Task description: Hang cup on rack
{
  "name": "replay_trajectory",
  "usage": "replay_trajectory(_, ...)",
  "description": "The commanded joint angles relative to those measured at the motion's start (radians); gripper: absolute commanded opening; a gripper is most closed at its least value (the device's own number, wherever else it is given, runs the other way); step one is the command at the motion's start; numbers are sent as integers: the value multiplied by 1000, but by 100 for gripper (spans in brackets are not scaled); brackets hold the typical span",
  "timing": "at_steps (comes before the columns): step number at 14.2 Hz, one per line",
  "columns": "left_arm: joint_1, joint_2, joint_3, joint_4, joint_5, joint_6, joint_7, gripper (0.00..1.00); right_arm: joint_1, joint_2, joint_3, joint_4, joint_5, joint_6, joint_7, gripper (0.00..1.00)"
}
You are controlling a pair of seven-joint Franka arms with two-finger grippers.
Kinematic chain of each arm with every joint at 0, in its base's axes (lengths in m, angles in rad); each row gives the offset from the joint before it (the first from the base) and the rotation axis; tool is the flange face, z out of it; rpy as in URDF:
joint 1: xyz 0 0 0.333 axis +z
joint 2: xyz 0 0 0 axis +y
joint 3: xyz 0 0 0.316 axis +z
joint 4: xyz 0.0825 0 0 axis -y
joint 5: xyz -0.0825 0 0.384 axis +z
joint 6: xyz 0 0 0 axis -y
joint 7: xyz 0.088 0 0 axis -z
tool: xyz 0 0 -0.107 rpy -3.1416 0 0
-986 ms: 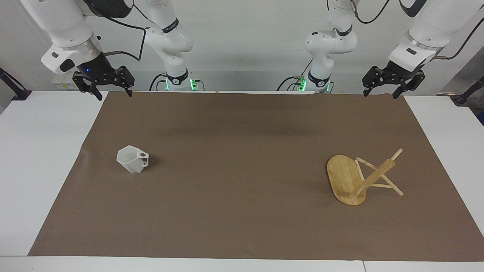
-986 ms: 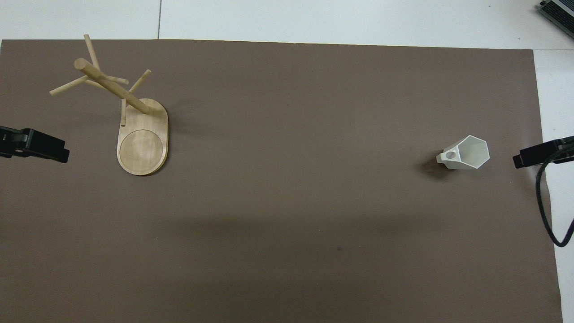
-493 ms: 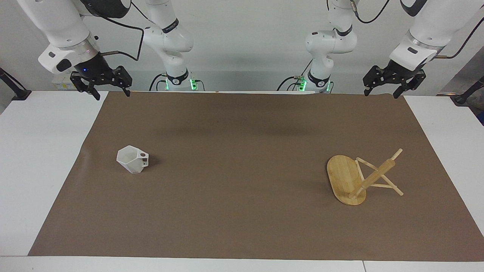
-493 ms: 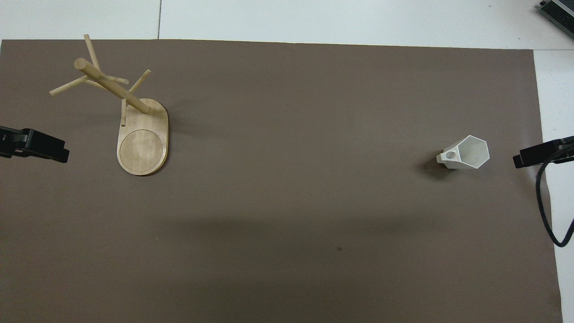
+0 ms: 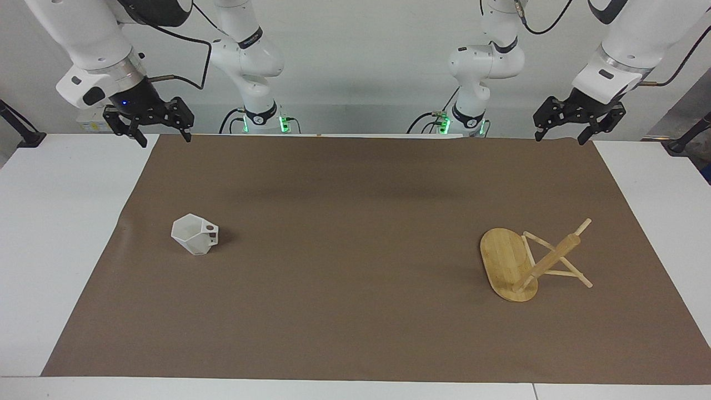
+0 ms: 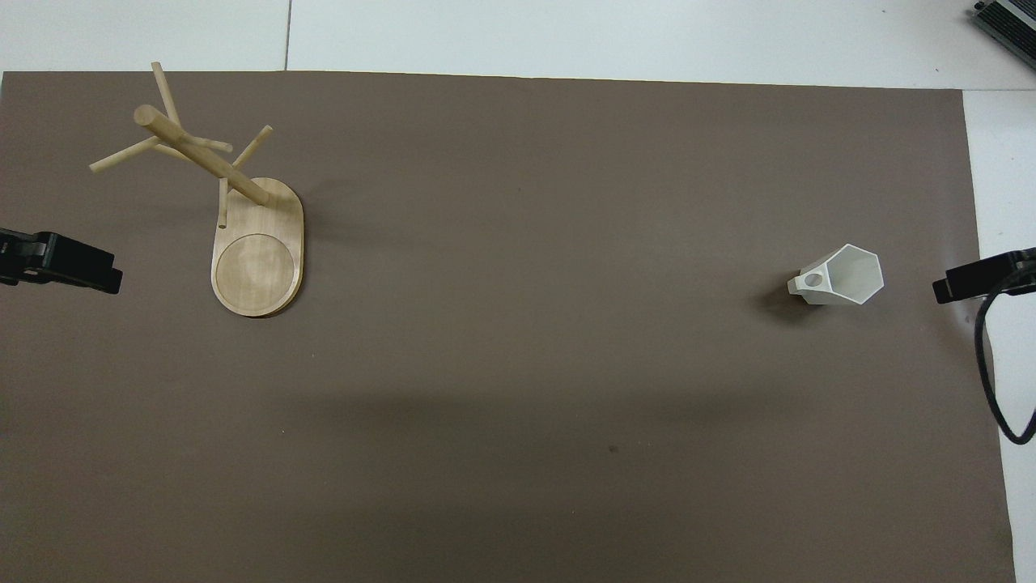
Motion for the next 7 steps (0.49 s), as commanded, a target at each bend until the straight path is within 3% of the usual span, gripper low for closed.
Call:
replay_trajectory(1,8,-23,-7,-21,16,3,-6,100,-13,-7,3,-5,18,2,-8,100)
replay_trajectory(7,10,-28,-7,-28,16,0,-6,100,-13,-8,3,-5,18,1,-7,100)
